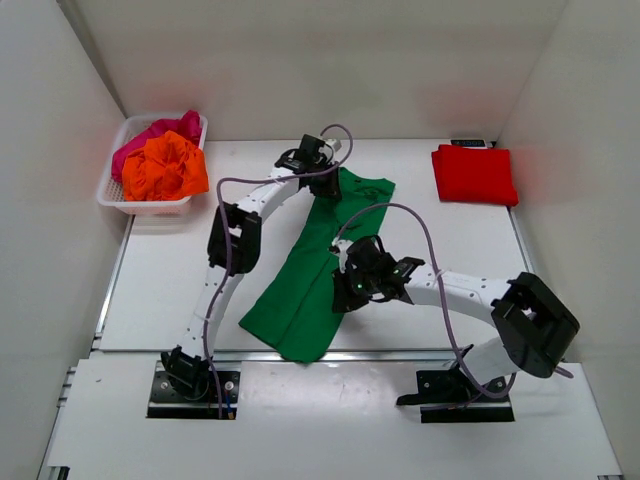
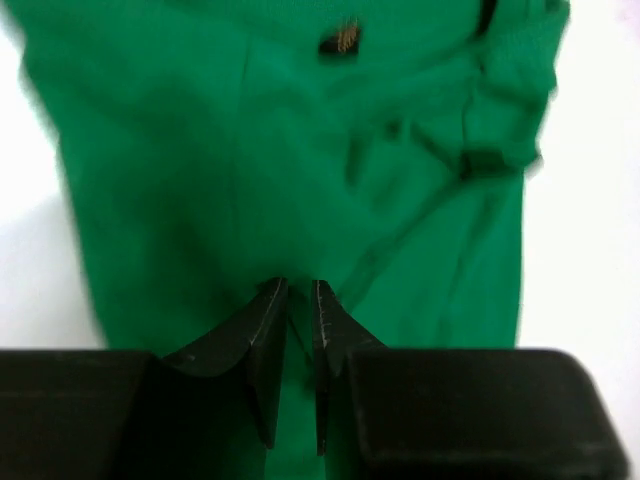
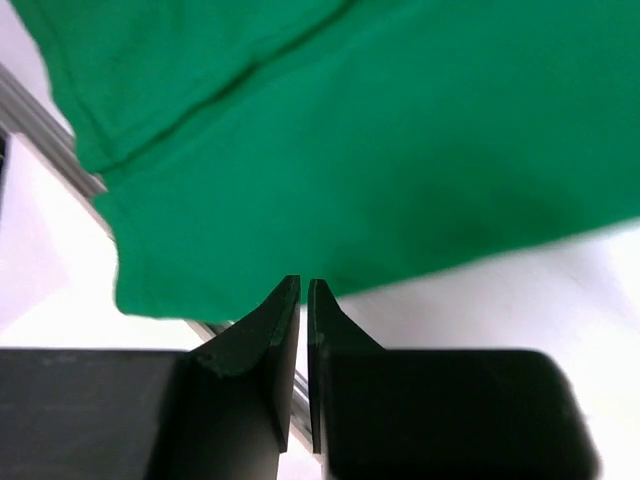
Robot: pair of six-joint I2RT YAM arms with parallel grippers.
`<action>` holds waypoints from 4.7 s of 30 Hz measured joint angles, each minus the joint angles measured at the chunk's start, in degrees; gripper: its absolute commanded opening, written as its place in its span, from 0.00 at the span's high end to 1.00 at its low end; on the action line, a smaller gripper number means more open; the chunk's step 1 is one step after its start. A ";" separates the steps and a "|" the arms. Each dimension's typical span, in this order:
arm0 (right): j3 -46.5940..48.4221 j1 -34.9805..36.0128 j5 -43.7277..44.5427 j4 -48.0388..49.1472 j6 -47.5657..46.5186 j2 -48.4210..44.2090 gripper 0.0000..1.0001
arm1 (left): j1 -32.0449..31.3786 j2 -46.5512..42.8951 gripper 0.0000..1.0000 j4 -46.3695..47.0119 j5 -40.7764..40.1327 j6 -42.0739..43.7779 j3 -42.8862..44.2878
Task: Fold and stack the t-shirts
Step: Rotate the tshirt 90 degrees, then grab the bottom of the folded rectangular tshirt with both arms
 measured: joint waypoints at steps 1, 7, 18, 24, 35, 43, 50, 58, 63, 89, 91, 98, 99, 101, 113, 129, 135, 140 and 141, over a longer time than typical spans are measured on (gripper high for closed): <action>-0.07 0.59 -0.57 1.38 0.57 0.81 0.93 | -0.35 2.69 0.72 -1.20 -0.44 0.46 3.98; 0.17 1.46 -4.74 6.23 1.38 8.76 0.93 | -0.52 9.62 0.74 -4.13 -1.27 1.18 14.45; -1.49 -5.53 -9.64 1.81 -6.43 8.44 0.95 | 1.42 9.86 0.75 -2.86 -3.17 -2.99 14.51; 0.63 -13.94 -15.39 -4.28 -17.53 10.32 0.97 | 5.99 9.94 0.75 -2.67 -3.56 -7.19 14.51; 14.51 -15.96 -20.79 -18.27 -34.75 21.51 0.98 | 8.00 9.97 0.75 0.28 -3.45 -8.66 13.70; 17.90 -15.56 -20.72 -22.43 -40.68 23.54 0.96 | 6.58 11.08 0.62 5.55 -0.79 -7.98 14.49; 18.23 -13.86 -12.74 -18.60 -37.16 17.35 0.80 | 6.97 10.78 0.58 7.52 3.30 -11.19 18.67; 16.33 -3.87 -11.76 -3.76 -23.78 9.97 0.80 | 15.23 -20.04 0.58 11.61 6.38 -12.50 -14.43; 11.87 3.50 -13.60 4.81 -15.63 13.55 0.83 | 22.23 -45.81 0.58 17.42 6.91 -12.31 -44.00; 1.46 1.40 -19.76 2.62 -15.98 12.20 0.70 | 11.06 -79.95 0.57 17.53 6.93 -10.75 -92.67; 1.88 0.17 -18.05 0.85 -16.22 10.16 0.68 | 9.44 -81.26 0.57 16.79 6.95 -10.88 -93.81; -1.27 -3.69 -7.56 0.15 -4.81 -6.43 0.45 | 1.16 -87.73 0.56 11.72 4.85 -13.20 -101.46; -3.69 -4.37 -5.81 0.42 -1.84 -10.14 0.41 | 0.04 -88.70 0.55 10.91 4.28 -13.86 -102.68; -9.03 -4.79 -0.50 -0.87 4.15 -17.16 0.33 | -1.68 -90.86 0.54 9.38 2.95 -15.15 -105.24; -23.12 3.21 15.69 -10.32 27.56 -33.09 0.39 | -8.59 -100.65 0.53 10.54 -4.20 -26.38 -115.93; -23.50 13.00 17.99 -4.92 39.45 -27.08 0.52 | -13.99 -93.68 0.54 18.01 -7.41 -30.99 -114.90; -24.76 13.00 17.92 -5.27 40.61 -27.06 0.82 | -17.16 -90.75 0.68 20.15 -8.13 -33.05 -114.27; -25.46 11.52 17.51 -5.84 39.50 -27.36 1.00 | -17.49 -89.79 1.00 18.78 -8.57 -33.48 -113.59; -25.46 10.93 17.03 -5.81 38.80 -27.52 1.00 | -17.51 -89.79 1.00 17.77 -8.61 -33.38 -112.96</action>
